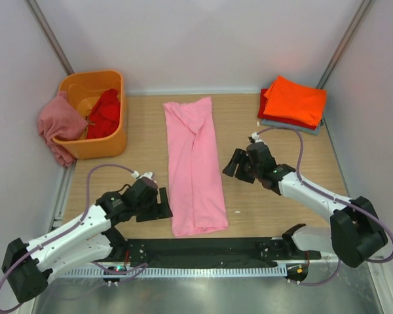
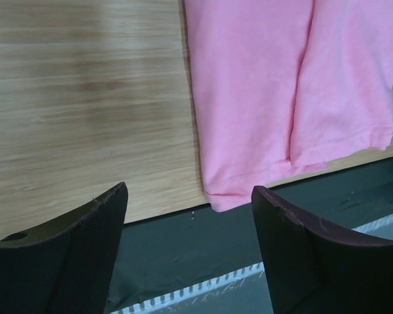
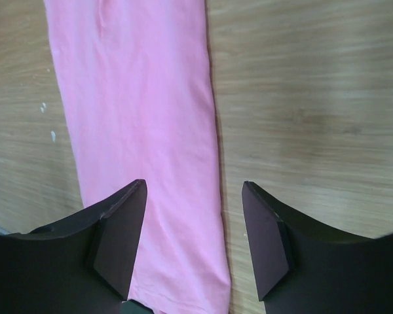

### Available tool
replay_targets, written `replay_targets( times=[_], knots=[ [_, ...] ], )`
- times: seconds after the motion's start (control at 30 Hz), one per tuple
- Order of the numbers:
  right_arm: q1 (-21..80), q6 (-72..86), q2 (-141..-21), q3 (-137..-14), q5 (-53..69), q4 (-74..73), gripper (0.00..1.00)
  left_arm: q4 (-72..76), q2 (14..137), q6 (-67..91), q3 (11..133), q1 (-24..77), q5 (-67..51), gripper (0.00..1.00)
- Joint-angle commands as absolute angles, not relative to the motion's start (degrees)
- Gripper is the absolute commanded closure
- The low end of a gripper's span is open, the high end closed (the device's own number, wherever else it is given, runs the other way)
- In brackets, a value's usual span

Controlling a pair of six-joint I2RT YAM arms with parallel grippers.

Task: Fold and stack the t-shirts
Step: Fold the tshirt

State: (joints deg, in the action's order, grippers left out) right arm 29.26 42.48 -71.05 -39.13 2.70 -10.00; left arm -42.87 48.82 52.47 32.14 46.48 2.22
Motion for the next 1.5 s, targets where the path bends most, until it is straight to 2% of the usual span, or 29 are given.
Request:
replay_targets(
  times=[0.0,0.2,0.3,0.5,0.6,0.7,0.77,0.87,1.27,1.33,1.47],
  knots=[
    [29.3,42.5,-71.6,-39.1,5.7,-5.1,0.37,-35.9,44.1,57.7,30.9,46.7,0.4,0.24],
    [29.2,37.1,-84.8,-59.4,4.8,-8.9,0.41,-36.8,43.9,56.4,30.7,46.7,-1.5,0.32],
    [27.0,35.9,-92.7,-68.5,6.1,-11.7,0.45,-44.9,42.8,53.8,35.6,46.7,-0.4,0.32],
    [23.0,36.6,-115.0,-97.9,9.6,-17.4,0.48,-65.5,44.4,43.4,56.9,46.8,14.2,0.24],
    [22.7,36.6,-125.5,-110.9,10.6,-21.3,0.52,-67.6,42.7,39.8,57.7,46.7,18.4,0.20],
    [22.7,36.5,-133.7,-121.4,10.7,-24.7,0.53,-60.7,38.2,37.6,55.2,46.6,10.7,0.19],
    [22.7,36.3,-136.9,-125.2,10.1,-25.9,0.53,-57.4,34.4,38.0,51.8,46.6,8.0,0.19],
    [22.7,36.2,-140.9,-129.3,9.1,-27.1,0.53,-57.8,32.1,39.0,52.0,46.6,10.7,0.16],
    [22.7,37.2,-144.8,-128.8,8.3,-25.2,0.54,-57.6,27.1,39.4,51.9,46.6,11.3,0.15],
    [22.7,37.2,-145.0,-129.3,8.2,-25.4,0.56,-57.5,27.0,39.5,51.7,46.5,11.3,0.15],
    [22.7,37.3,-145.5,-129.5,8.3,-25.1,0.65,-57.5,26.8,39.6,51.6,46.4,11.3,0.15]
  ],
)
